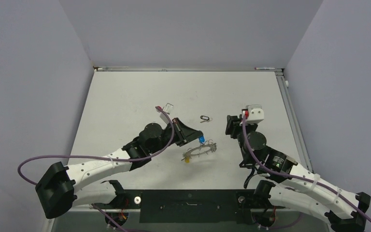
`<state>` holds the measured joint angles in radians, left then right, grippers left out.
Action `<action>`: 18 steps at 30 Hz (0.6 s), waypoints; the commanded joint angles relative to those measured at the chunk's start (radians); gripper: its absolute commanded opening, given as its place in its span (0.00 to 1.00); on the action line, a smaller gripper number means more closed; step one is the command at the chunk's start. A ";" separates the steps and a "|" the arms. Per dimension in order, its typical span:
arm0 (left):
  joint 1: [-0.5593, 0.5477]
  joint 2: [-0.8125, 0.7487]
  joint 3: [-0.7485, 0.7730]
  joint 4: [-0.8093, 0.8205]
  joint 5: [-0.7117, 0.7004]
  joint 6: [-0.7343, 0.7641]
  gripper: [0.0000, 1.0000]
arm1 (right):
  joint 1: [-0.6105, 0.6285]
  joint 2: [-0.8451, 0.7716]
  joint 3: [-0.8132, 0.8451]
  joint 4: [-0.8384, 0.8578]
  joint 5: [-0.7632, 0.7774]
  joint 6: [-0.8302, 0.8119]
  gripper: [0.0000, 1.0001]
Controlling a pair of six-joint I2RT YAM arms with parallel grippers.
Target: Put the keys on the keyring
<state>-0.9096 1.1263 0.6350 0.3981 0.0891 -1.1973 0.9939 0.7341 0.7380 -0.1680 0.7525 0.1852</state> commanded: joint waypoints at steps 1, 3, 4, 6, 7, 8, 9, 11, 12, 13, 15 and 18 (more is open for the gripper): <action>-0.085 0.025 0.096 0.089 -0.140 -0.028 0.00 | -0.013 -0.084 0.000 0.022 0.117 -0.020 0.48; -0.109 0.037 0.108 0.083 -0.188 -0.028 0.00 | -0.014 -0.108 0.001 0.012 0.136 -0.021 0.49; -0.118 0.039 0.111 0.073 -0.222 -0.029 0.00 | -0.015 -0.118 0.002 0.008 0.142 -0.020 0.49; -0.121 0.039 0.114 0.016 -0.297 -0.040 0.00 | -0.015 -0.128 0.004 -0.003 0.149 -0.016 0.50; -0.120 0.043 0.115 -0.017 -0.339 -0.045 0.00 | -0.014 -0.128 0.006 -0.008 0.149 -0.014 0.50; -0.113 0.049 0.117 -0.061 -0.379 -0.044 0.00 | -0.015 -0.126 0.007 -0.012 0.150 -0.010 0.50; -0.102 0.061 0.121 -0.101 -0.406 -0.034 0.00 | -0.015 -0.122 0.007 -0.016 0.150 -0.006 0.50; -0.070 0.094 0.116 -0.170 -0.437 -0.026 0.00 | -0.014 -0.112 0.007 -0.017 0.149 -0.001 0.50; -0.050 0.114 0.106 -0.193 -0.443 -0.037 0.00 | -0.015 -0.103 0.006 -0.014 0.149 -0.002 0.50; -0.024 0.137 0.086 -0.211 -0.441 -0.053 0.00 | -0.016 -0.094 0.005 -0.012 0.150 -0.001 0.50; 0.048 0.188 0.046 -0.199 -0.396 -0.088 0.00 | -0.017 -0.073 0.003 0.000 0.148 -0.002 0.50; 0.111 0.247 0.009 -0.170 -0.367 -0.107 0.00 | -0.019 -0.040 0.001 0.021 0.138 -0.008 0.50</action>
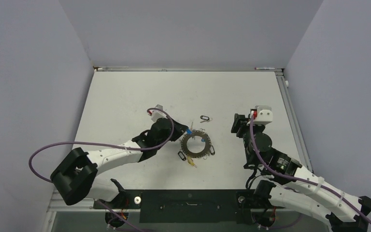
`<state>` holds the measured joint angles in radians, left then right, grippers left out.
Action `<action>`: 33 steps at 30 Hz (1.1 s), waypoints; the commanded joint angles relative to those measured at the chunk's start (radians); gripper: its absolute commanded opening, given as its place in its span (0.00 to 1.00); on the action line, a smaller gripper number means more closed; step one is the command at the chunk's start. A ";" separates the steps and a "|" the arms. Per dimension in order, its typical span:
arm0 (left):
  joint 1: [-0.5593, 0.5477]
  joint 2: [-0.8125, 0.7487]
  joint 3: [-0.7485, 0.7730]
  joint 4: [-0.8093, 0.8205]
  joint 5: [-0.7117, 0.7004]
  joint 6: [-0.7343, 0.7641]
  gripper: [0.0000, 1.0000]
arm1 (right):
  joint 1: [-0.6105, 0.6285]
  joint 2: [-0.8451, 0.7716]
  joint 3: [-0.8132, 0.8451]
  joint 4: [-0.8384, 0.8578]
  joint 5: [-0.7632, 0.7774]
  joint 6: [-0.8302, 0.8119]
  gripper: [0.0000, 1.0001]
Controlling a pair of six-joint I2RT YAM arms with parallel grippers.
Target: Put the keys on the keyring
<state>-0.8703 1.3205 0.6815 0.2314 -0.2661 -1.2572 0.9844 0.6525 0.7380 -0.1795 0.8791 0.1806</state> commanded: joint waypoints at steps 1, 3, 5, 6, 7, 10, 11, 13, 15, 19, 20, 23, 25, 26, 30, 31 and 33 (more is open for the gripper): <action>0.081 0.066 -0.046 -0.003 -0.024 -0.044 0.00 | -0.009 0.055 0.003 0.041 0.007 -0.006 0.50; 0.093 0.080 -0.057 -0.004 -0.055 -0.029 0.00 | -0.013 0.080 0.005 0.056 -0.004 -0.013 0.50; 0.105 0.078 -0.068 -0.019 -0.085 -0.019 0.00 | -0.018 0.104 0.008 0.069 -0.017 -0.019 0.50; 0.110 0.075 -0.075 -0.021 -0.094 -0.017 0.00 | -0.019 0.117 0.010 0.077 -0.024 -0.021 0.50; 0.114 0.071 -0.081 -0.023 -0.104 -0.010 0.00 | -0.022 0.129 0.011 0.084 -0.032 -0.024 0.50; 0.117 0.042 -0.096 -0.045 -0.150 0.013 0.00 | -0.032 0.163 0.012 0.099 -0.057 -0.028 0.50; 0.119 0.035 -0.103 -0.052 -0.167 0.018 0.00 | -0.035 0.171 0.013 0.102 -0.064 -0.028 0.50; 0.121 0.022 -0.123 -0.052 -0.190 0.033 0.00 | -0.040 0.185 0.013 0.112 -0.074 -0.027 0.50; 0.129 0.015 -0.132 -0.050 -0.200 0.049 0.00 | -0.044 0.196 0.011 0.121 -0.087 -0.024 0.50; 0.132 0.006 -0.153 -0.026 -0.223 0.113 0.00 | -0.051 0.211 0.014 0.127 -0.103 -0.021 0.50; 0.134 0.008 -0.157 -0.020 -0.230 0.125 0.00 | -0.052 0.212 0.014 0.127 -0.105 -0.020 0.50; 0.141 0.026 -0.160 -0.018 -0.228 0.136 0.00 | -0.054 0.211 0.014 0.126 -0.111 -0.018 0.50; 0.143 0.036 -0.165 -0.001 -0.204 0.142 0.00 | -0.054 0.211 0.014 0.121 -0.111 -0.017 0.50; 0.143 0.036 -0.168 0.014 -0.190 0.148 0.00 | -0.055 0.210 0.015 0.119 -0.113 -0.016 0.50; 0.143 0.013 -0.174 0.034 -0.184 0.191 0.16 | -0.055 0.202 0.016 0.106 -0.111 -0.014 0.50; 0.144 -0.001 -0.178 0.032 -0.202 0.206 0.22 | -0.055 0.199 0.017 0.104 -0.112 -0.014 0.50; 0.143 -0.028 -0.183 0.026 -0.246 0.241 0.42 | -0.056 0.191 0.017 0.101 -0.111 -0.014 0.50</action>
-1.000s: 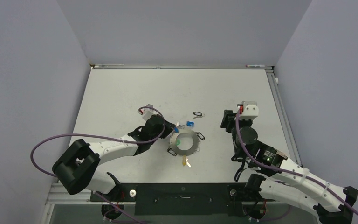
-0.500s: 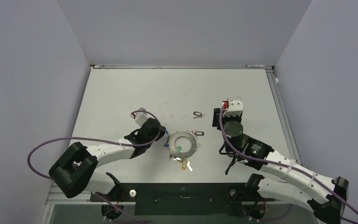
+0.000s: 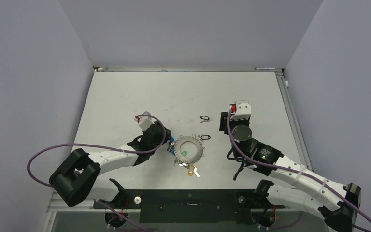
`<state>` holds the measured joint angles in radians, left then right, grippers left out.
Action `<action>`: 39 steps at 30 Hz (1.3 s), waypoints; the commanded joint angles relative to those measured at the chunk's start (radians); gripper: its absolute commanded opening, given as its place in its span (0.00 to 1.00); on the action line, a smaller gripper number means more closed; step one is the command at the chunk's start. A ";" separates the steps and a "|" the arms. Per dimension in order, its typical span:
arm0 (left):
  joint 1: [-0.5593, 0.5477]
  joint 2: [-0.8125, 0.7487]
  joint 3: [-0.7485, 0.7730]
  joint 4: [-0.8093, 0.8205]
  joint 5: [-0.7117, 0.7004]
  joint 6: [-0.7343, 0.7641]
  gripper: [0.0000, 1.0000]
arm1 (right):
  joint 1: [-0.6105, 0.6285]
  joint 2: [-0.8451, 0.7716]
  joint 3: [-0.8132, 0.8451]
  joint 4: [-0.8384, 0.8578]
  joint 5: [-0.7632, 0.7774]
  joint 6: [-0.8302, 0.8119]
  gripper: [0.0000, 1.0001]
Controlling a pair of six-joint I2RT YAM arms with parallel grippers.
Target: Put the keys on the keyring
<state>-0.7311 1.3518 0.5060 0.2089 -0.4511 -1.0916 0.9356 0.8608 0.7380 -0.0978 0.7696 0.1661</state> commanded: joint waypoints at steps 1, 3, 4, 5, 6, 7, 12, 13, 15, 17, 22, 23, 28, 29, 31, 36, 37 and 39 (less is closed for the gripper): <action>0.004 -0.071 -0.007 0.037 -0.079 0.092 0.55 | -0.007 -0.021 0.017 0.018 -0.001 0.001 0.50; 0.004 -0.101 -0.001 0.004 -0.102 0.117 0.78 | -0.007 -0.026 0.018 0.013 -0.002 0.002 0.51; 0.004 -0.117 -0.001 -0.008 -0.107 0.123 0.85 | -0.008 -0.030 0.018 0.007 -0.005 0.003 0.52; 0.004 -0.138 -0.002 -0.015 -0.107 0.131 0.91 | -0.008 -0.033 0.019 0.004 -0.007 0.005 0.53; 0.004 -0.161 -0.004 -0.022 -0.106 0.144 0.96 | -0.008 -0.035 0.020 0.001 -0.011 0.005 0.54; 0.004 -0.192 -0.002 -0.034 -0.104 0.161 0.99 | -0.009 -0.038 0.020 -0.001 -0.015 0.006 0.56; 0.005 -0.356 0.048 -0.187 -0.121 0.255 0.96 | -0.010 -0.050 0.028 -0.009 -0.044 0.003 0.66; 0.004 -0.392 0.066 -0.240 -0.140 0.284 0.96 | -0.010 -0.053 0.031 -0.010 -0.050 0.001 0.67; 0.007 -0.458 0.106 -0.344 -0.172 0.321 0.96 | -0.010 -0.067 0.032 -0.003 -0.062 -0.002 0.68; 0.008 -0.511 0.166 -0.450 -0.181 0.379 0.96 | -0.008 -0.084 0.028 0.012 -0.074 -0.005 0.69; 0.009 -0.603 0.342 -0.645 -0.176 0.692 0.96 | -0.008 -0.123 0.017 0.067 -0.085 0.012 0.71; 0.009 -0.629 0.355 -0.645 -0.187 0.763 0.96 | -0.007 -0.128 0.015 0.077 -0.088 0.016 0.71; -0.023 -0.870 0.101 -0.310 -0.060 0.995 0.96 | -0.006 -0.158 0.007 0.117 -0.078 0.060 0.72; -0.027 -0.931 0.026 -0.243 0.047 1.007 0.96 | -0.006 -0.169 0.001 0.126 -0.085 0.063 0.73; -0.001 -1.021 -0.068 -0.172 0.239 1.039 0.96 | -0.007 -0.198 -0.021 0.142 -0.103 0.071 0.74; 0.016 -1.026 -0.062 -0.205 0.114 0.994 0.96 | -0.006 -0.260 -0.086 0.181 -0.129 0.090 0.77; 0.016 -1.011 -0.043 -0.243 0.047 0.974 0.96 | -0.006 -0.264 -0.091 0.182 -0.131 0.096 0.77; 0.018 -0.966 0.009 -0.316 -0.034 0.934 0.96 | -0.007 -0.262 -0.091 0.176 -0.131 0.106 0.77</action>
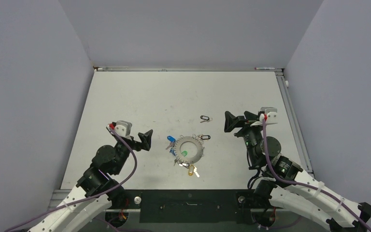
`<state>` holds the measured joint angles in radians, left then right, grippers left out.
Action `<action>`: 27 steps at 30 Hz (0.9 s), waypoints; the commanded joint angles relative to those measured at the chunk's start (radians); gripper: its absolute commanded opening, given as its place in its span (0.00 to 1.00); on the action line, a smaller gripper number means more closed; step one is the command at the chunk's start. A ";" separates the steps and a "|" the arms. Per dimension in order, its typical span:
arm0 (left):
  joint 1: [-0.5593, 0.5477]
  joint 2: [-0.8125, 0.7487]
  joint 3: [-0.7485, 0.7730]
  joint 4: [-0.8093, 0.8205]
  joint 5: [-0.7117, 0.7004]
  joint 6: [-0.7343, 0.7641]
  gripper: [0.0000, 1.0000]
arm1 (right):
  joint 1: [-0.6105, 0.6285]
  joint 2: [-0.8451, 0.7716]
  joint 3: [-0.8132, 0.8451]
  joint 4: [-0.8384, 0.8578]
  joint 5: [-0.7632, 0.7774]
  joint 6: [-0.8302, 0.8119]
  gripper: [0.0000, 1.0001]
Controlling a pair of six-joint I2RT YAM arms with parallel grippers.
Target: Put the keys on the keyring
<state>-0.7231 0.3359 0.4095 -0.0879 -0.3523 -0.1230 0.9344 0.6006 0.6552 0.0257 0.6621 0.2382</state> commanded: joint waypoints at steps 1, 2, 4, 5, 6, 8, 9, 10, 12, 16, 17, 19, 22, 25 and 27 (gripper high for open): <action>0.008 0.062 0.142 -0.046 -0.103 -0.056 0.96 | -0.005 0.003 -0.003 0.047 -0.024 0.037 0.77; 0.007 0.061 0.184 -0.061 0.003 -0.053 0.96 | -0.005 0.006 0.005 0.039 -0.024 0.040 0.77; 0.012 0.007 0.236 -0.070 0.252 -0.037 0.96 | -0.006 0.011 0.021 0.022 -0.024 0.042 0.77; 0.016 -0.034 0.210 -0.027 0.307 -0.035 0.96 | -0.006 0.011 0.026 0.014 -0.023 0.042 0.77; 0.021 -0.104 0.160 0.044 0.306 -0.040 0.96 | -0.005 0.011 0.029 0.010 -0.024 0.042 0.77; 0.035 -0.168 0.087 0.072 0.188 -0.070 0.96 | -0.006 0.010 0.032 0.004 -0.020 0.039 0.77; 0.040 -0.165 0.091 0.042 0.130 -0.066 0.96 | -0.005 0.010 0.033 -0.003 -0.016 0.040 0.77; 0.039 -0.142 0.115 -0.003 0.073 -0.062 0.96 | -0.005 0.011 0.034 -0.008 -0.013 0.041 0.77; 0.039 -0.075 0.168 -0.074 -0.024 -0.076 0.96 | -0.006 0.010 0.030 -0.010 -0.009 0.042 0.77; 0.045 0.034 0.221 -0.135 -0.144 -0.074 0.96 | -0.007 0.011 0.005 0.018 -0.009 0.042 0.77; 0.045 0.046 0.225 -0.142 -0.158 -0.077 0.96 | -0.006 0.014 0.002 0.021 -0.010 0.042 0.77; 0.045 0.041 0.214 -0.136 -0.155 -0.077 0.96 | -0.007 0.022 0.001 0.023 -0.010 0.043 0.77; 0.045 0.011 0.184 -0.106 -0.116 -0.055 0.96 | -0.007 0.026 -0.004 0.027 -0.015 0.036 0.77; 0.046 -0.013 0.167 -0.086 -0.118 -0.042 0.96 | -0.005 0.016 -0.022 0.046 -0.021 0.035 0.78; 0.047 -0.018 0.164 -0.084 -0.122 -0.041 0.96 | -0.006 0.017 -0.029 0.057 -0.022 0.034 0.78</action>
<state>-0.6842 0.3340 0.5781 -0.2184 -0.4538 -0.1802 0.9344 0.6144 0.6449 0.0273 0.6476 0.2737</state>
